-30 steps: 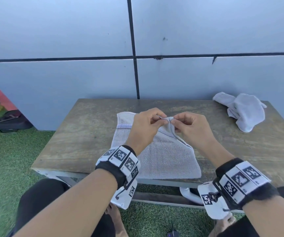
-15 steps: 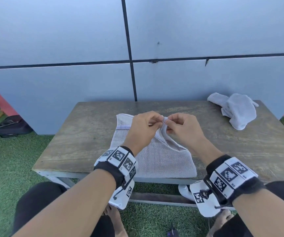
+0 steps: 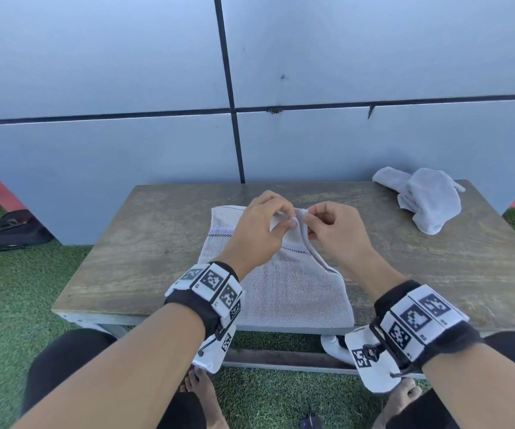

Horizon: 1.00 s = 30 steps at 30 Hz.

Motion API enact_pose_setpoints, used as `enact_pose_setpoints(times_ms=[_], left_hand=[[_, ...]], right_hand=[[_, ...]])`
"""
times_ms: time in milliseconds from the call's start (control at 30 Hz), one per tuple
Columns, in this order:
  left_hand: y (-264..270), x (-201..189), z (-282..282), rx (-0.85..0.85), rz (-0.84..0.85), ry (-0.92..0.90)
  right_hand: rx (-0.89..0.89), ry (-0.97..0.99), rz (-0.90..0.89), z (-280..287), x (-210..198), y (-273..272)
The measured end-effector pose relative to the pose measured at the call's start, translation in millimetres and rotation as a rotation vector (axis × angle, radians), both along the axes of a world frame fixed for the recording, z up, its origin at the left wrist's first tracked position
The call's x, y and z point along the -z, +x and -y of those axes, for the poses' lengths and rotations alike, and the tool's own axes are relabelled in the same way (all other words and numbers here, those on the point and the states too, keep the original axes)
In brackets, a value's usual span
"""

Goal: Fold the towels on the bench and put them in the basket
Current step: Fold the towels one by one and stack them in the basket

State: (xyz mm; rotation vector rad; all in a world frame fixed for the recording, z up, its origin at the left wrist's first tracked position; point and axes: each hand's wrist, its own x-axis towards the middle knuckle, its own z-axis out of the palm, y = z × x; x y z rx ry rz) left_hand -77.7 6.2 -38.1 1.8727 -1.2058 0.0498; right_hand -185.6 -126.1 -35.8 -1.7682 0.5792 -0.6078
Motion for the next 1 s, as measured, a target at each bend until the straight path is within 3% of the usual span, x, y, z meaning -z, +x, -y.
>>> enact_pose_setpoints(times_ms=[200, 1000], left_hand=[[2, -6, 7, 0.001, -0.017, 0.007], [4, -13, 9, 0.056, -0.163, 0.017]], right_hand=[[-0.02, -0.128, -0.001, 1, -1, -2], [-0.117, -0.127, 0.028, 5, -4, -7]])
